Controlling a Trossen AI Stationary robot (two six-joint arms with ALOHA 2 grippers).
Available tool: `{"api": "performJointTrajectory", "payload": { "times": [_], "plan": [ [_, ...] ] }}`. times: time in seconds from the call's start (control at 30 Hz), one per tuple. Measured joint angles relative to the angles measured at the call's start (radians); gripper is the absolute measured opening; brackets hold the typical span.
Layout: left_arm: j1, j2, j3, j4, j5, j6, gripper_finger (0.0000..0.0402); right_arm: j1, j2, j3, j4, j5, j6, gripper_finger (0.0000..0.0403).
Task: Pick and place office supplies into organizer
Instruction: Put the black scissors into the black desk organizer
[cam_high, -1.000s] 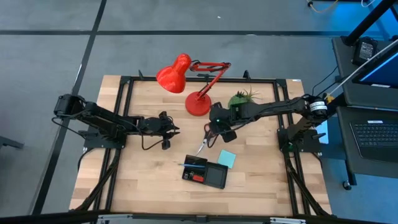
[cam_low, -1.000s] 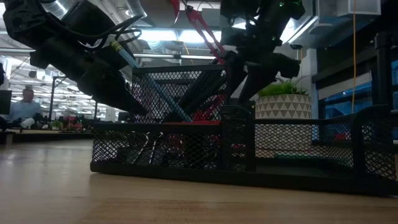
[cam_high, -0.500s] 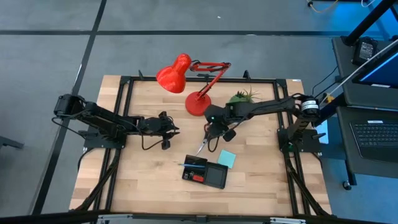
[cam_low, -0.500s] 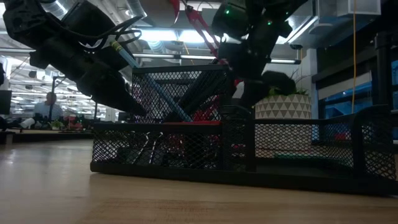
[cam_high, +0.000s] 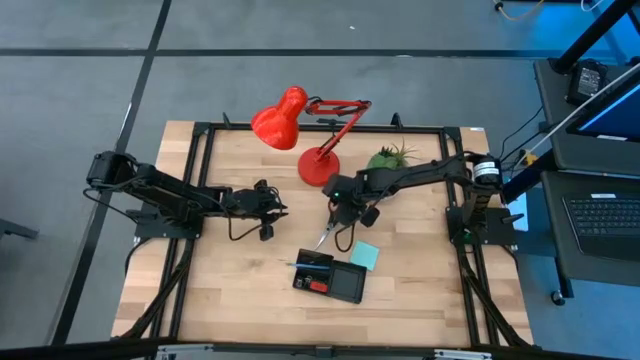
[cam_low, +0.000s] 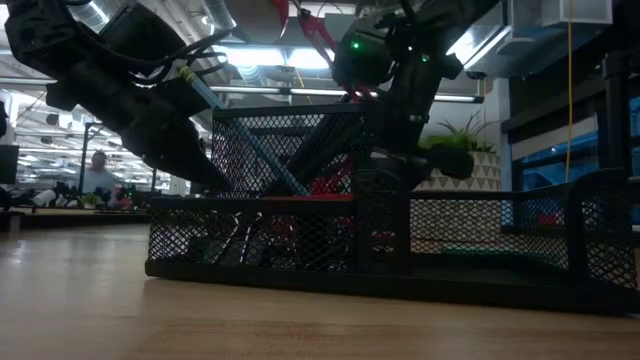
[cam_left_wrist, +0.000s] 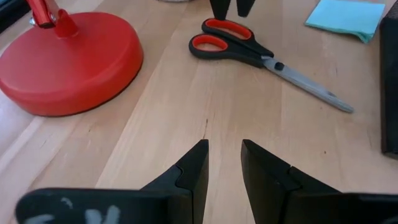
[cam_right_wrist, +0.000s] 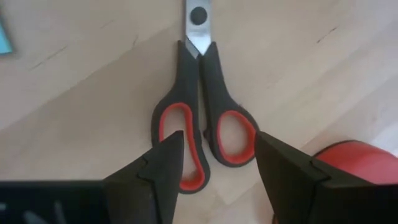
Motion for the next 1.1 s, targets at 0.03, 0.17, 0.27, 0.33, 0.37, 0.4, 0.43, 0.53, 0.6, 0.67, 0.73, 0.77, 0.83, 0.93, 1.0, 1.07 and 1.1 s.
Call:
{"api": "performJointTrajectory", "payload": {
  "times": [0.03, 0.17, 0.27, 0.33, 0.37, 0.4, 0.43, 0.53, 0.6, 0.67, 0.73, 0.77, 0.83, 0.93, 1.0, 1.07, 1.1],
  "plan": [
    [0.000, 0.000, 0.000, -0.005, 0.000, 0.000, 0.0088, -0.001, 0.000, 0.000, -0.001, 0.000, -0.002, 0.0197],
    [0.000, 0.000, 0.000, -0.020, 0.000, 0.001, 0.0088, -0.002, 0.000, 0.000, 0.012, 0.000, -0.005, 0.0197],
    [0.000, 0.000, 0.000, -0.021, 0.000, 0.003, 0.0088, -0.003, 0.001, 0.000, 0.014, 0.000, -0.014, 0.0197],
    [0.000, 0.000, 0.000, -0.022, 0.000, 0.003, 0.0088, -0.003, 0.006, 0.000, 0.013, 0.000, -0.035, 0.0197],
    [0.000, 0.000, 0.000, -0.022, 0.000, 0.003, 0.0088, -0.003, 0.008, 0.000, 0.008, 0.000, -0.042, 0.0197],
    [0.000, 0.000, 0.000, -0.022, 0.000, 0.002, 0.0088, -0.003, 0.014, 0.000, 0.011, 0.000, -0.049, 0.0197],
    [0.000, 0.000, 0.000, -0.022, 0.000, 0.002, 0.0088, -0.003, 0.018, 0.000, 0.018, 0.000, -0.054, 0.0197],
    [0.000, 0.000, 0.000, -0.022, 0.000, 0.003, 0.0088, -0.003, 0.033, 0.000, 0.021, 0.000, -0.056, 0.0197],
    [0.000, 0.000, 0.000, -0.023, 0.000, 0.002, 0.0088, -0.006, 0.043, 0.000, 0.018, 0.000, -0.057, 0.0197],
    [0.000, 0.000, 0.000, -0.024, 0.000, 0.002, 0.0088, -0.009, 0.062, 0.000, 0.039, 0.000, -0.057, 0.0197],
    [0.000, 0.000, 0.000, -0.025, 0.000, -0.001, 0.0088, -0.018, 0.079, 0.000, 0.030, 0.000, -0.058, 0.0197],
    [0.000, 0.000, 0.000, -0.025, 0.000, -0.001, 0.0088, -0.022, 0.086, 0.001, 0.032, -0.003, -0.055, 0.0197],
    [0.000, 0.000, 0.000, -0.025, 0.000, -0.001, 0.0088, -0.030, 0.099, 0.004, 0.030, -0.009, -0.049, 0.0197],
    [0.000, 0.000, 0.000, -0.024, -0.001, 0.000, 0.0088, -0.042, 0.114, 0.005, 0.027, -0.020, -0.021, 0.0197],
    [0.000, 0.000, 0.000, -0.022, -0.002, -0.001, 0.0088, -0.049, 0.115, 0.005, 0.027, -0.032, -0.007, 0.0197],
    [0.000, 0.000, 0.000, -0.023, -0.002, -0.001, 0.0088, -0.055, 0.116, 0.005, 0.027, -0.058, 0.031, 0.0197],
    [0.000, 0.000, 0.000, -0.022, -0.002, -0.001, 0.0088, -0.058, 0.117, 0.005, 0.026, -0.070, 0.056, 0.0197]
  ]
}}
